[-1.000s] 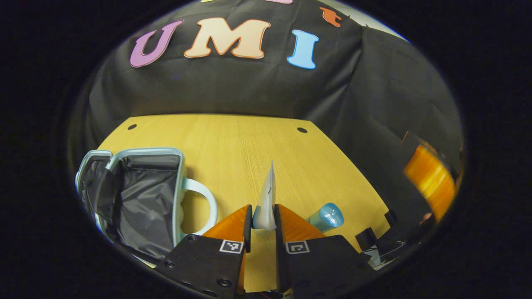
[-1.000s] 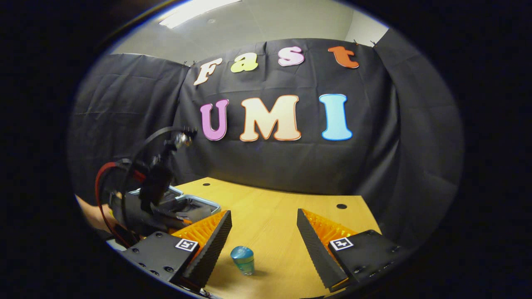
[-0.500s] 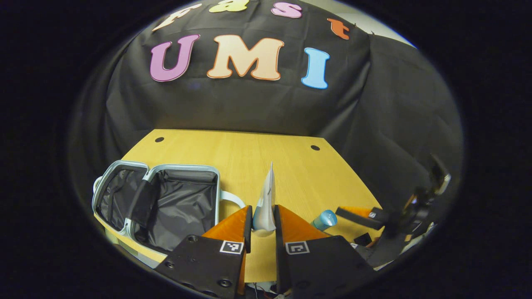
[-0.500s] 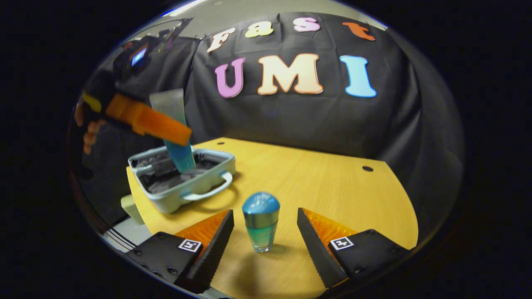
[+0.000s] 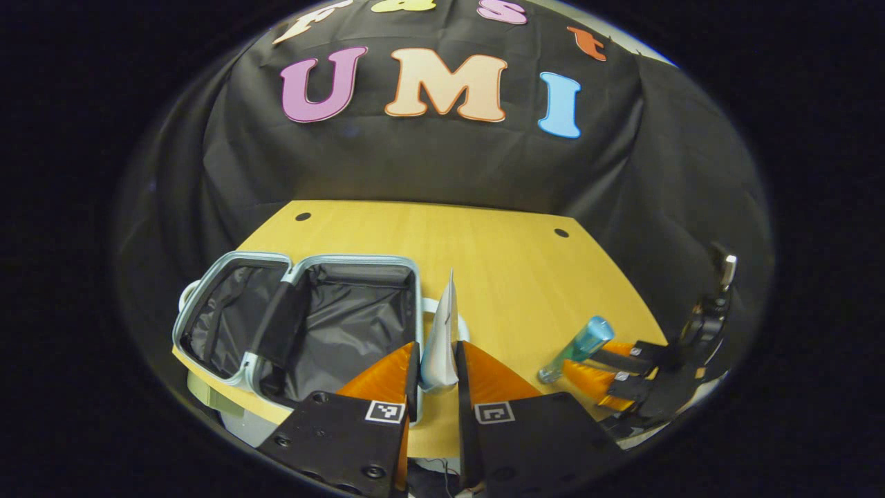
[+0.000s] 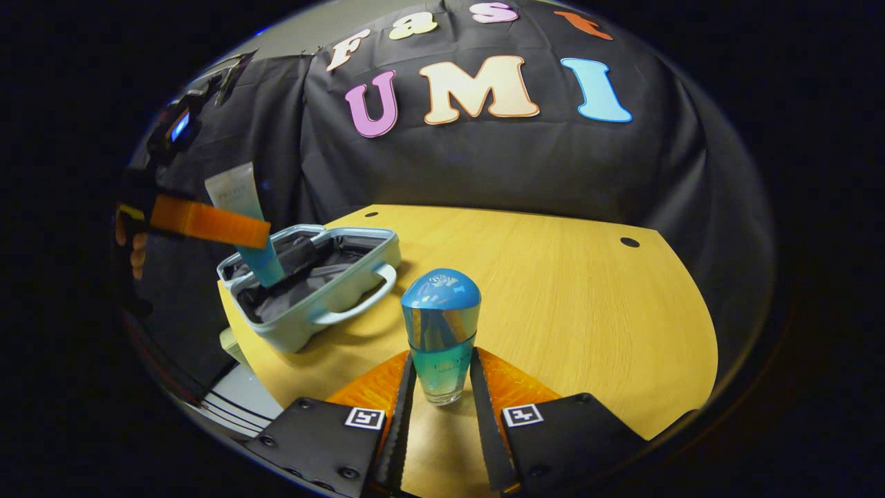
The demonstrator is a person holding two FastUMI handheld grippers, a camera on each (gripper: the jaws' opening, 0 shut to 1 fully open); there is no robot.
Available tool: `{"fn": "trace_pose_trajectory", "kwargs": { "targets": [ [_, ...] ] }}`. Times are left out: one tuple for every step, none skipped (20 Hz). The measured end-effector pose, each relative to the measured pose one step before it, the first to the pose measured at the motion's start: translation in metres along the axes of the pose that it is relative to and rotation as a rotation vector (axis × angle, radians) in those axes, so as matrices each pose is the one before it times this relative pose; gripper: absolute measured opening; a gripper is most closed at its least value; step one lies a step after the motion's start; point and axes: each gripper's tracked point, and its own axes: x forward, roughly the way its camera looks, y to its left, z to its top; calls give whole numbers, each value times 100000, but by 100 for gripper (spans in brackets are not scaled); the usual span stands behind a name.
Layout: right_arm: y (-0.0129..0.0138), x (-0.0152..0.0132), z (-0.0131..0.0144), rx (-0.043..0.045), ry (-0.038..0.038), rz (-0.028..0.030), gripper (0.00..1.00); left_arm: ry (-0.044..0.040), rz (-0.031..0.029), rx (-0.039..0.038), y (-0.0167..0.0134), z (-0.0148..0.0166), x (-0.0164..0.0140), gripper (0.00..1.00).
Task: First open the suitcase, pack the skin care products into it, and then close the suitcase.
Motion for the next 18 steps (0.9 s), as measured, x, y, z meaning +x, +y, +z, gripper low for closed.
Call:
{"fn": "trace_pose_trajectory", "kwargs": {
  "targets": [
    [577,8,1138,1820,-103,428,47,3179,1149,259,1369,-598,194,22],
    [809,124,1096,2874,-456,1042,47,3074,1871,418,1470,-482,266,22],
    [1109,110,1058,3047,-12,1863,46,3558,1998,282,1631,-589,290,22],
    [1306,131,1016,2457,16,2124,47,4625,2181,-597,1692,-785,495,22],
    [1308,227,714,1466,74,1731,46,3949,332,-439,1095,-574,478,22],
    [1363,328,696,938,368,1844,47,3544,-577,-168,878,-473,759,22],
    [1415,485,327,1276,996,2276,47,4525,-341,-106,802,-686,763,22],
    [1418,442,165,1749,1707,2669,47,3583,52,-7,861,-569,587,22],
    [1554,466,-117,2387,2774,3286,46,3256,-184,25,753,-435,776,22],
    [1468,564,-191,3112,1758,2852,47,2758,-378,-525,710,-376,1011,22],
    [1184,534,-382,2168,2458,2310,47,2326,-924,-708,407,-304,761,22],
    [876,521,-425,940,2009,973,47,1791,-1205,-719,356,-150,754,23],
    [634,606,-395,-687,1815,80,47,1514,-1322,-617,235,-127,715,23],
    [509,600,-495,-737,2717,-5,44,1896,-1265,-563,184,-201,633,22],
    [474,689,-308,199,2123,354,44,847,-1337,-458,149,-41,494,23],
    [606,513,-333,895,2244,684,47,-627,-1064,487,-68,289,-173,23],
    [596,513,-494,1155,2115,765,47,-2328,-2394,429,-103,668,334,23],
    [472,668,-294,1303,1242,554,47,-1378,-3125,-1674,-197,394,97,24]
  ]
}}
